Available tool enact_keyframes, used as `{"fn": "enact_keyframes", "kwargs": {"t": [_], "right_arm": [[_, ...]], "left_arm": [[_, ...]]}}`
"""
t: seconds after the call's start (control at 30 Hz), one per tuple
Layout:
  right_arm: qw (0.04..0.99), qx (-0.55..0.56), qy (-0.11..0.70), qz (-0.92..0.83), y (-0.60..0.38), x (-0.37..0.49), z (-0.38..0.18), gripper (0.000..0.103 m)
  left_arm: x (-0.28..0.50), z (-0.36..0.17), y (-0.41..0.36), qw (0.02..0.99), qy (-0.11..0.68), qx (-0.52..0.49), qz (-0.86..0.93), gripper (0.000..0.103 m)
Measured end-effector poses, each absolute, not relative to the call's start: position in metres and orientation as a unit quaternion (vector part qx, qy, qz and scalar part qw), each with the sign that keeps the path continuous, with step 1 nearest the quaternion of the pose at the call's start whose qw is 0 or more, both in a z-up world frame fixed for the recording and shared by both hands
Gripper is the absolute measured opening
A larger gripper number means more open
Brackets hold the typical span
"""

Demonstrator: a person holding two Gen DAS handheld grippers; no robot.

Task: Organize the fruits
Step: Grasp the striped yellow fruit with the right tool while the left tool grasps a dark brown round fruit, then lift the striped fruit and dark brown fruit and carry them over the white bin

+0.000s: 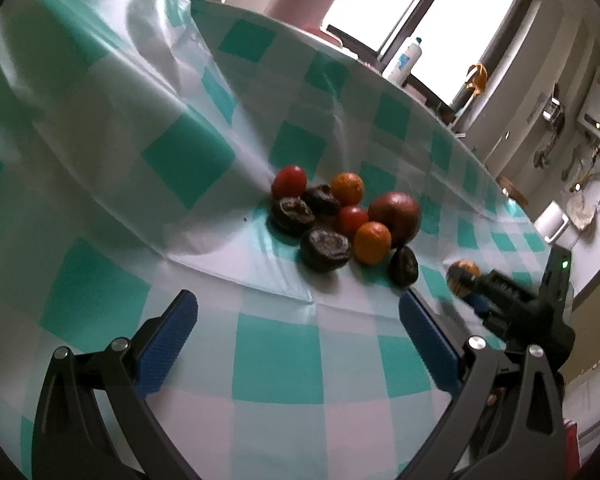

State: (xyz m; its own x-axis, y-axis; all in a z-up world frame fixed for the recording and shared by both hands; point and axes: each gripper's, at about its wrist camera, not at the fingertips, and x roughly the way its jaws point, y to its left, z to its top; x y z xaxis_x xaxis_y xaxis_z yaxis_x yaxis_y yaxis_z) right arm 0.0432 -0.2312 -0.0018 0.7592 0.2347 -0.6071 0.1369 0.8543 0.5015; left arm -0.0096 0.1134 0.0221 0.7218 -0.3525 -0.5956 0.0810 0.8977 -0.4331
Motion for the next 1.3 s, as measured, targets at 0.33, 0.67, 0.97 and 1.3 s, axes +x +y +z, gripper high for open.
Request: {"fn": "enact_keyframes", "kwargs": {"t": [0.33, 0.67, 0.97, 1.3], "right_arm": [[0.903, 0.276, 0.325, 0.051, -0.221, 0.037, 0.005, 0.042], [0.903, 0.274, 0.326, 0.055, -0.226, 0.033, 0.007, 0.042], [0.903, 0.273, 0.326, 0.055, -0.226, 0.033, 0.006, 0.042], [0.904, 0.275, 0.322, 0.058, -0.227, 0.033, 0.006, 0.042]], "left_arm": [[0.045, 0.016, 0.051, 0.901, 0.416, -0.096, -0.074, 0.091], [0.078, 0.008, 0.037, 0.900, 0.424, -0.081, -0.052, 0.042], [-0.005, 0.021, 0.076, 0.921, 0.343, -0.164, -0.086, 0.042], [-0.004, 0.020, 0.100, 0.912, 0.318, -0.240, -0.099, 0.042]]}}
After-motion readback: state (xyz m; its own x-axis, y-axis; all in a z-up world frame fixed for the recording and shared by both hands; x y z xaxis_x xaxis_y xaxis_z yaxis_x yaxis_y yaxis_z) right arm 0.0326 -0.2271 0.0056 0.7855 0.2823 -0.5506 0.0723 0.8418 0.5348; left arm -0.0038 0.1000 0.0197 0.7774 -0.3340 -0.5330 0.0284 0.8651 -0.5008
